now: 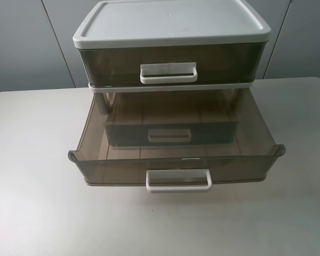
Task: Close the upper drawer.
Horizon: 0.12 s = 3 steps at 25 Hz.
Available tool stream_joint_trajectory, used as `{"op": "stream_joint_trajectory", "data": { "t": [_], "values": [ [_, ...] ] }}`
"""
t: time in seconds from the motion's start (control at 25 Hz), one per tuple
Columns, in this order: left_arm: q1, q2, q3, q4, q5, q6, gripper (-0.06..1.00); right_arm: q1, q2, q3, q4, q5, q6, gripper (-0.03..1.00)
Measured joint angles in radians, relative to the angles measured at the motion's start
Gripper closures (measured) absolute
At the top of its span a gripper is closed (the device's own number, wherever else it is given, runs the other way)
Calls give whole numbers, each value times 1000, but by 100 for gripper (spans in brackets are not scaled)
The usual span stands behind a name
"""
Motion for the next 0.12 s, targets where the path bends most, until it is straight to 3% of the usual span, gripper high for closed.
{"op": "stream_joint_trajectory", "data": {
  "t": [0.12],
  "values": [
    [0,0,0,0,0,0,20,0,0,0,2,0,-6,36]
  ]
}}
